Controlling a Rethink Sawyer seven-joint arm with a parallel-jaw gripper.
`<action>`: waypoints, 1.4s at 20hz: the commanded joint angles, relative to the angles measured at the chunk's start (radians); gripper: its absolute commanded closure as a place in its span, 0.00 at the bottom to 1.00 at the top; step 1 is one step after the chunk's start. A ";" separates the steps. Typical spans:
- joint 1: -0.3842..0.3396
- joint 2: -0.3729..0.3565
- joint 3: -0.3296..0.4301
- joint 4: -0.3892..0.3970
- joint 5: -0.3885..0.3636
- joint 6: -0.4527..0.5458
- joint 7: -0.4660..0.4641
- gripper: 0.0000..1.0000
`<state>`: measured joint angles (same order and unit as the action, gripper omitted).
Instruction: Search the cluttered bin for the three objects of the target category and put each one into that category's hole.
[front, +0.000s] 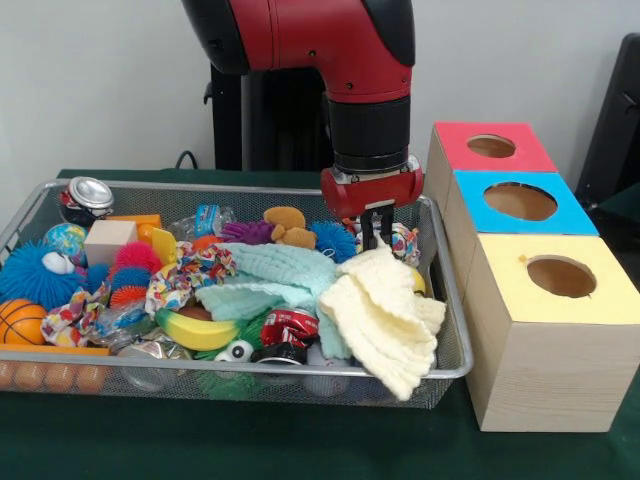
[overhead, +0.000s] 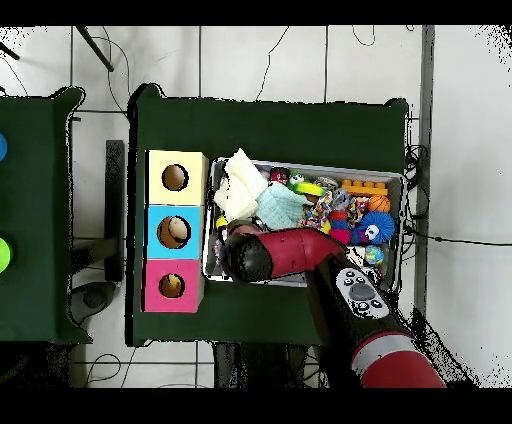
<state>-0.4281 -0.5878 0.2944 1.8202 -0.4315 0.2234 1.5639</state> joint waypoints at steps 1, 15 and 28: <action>0.061 -0.007 -0.037 -0.087 -0.007 0.392 -0.063 1.00; -0.018 -0.120 0.037 -0.050 0.012 0.497 -0.075 1.00; -0.061 -0.131 0.096 -0.142 0.025 0.634 -0.125 1.00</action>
<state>-0.4602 -0.7149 0.2928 1.7841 -0.4311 0.7215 1.5639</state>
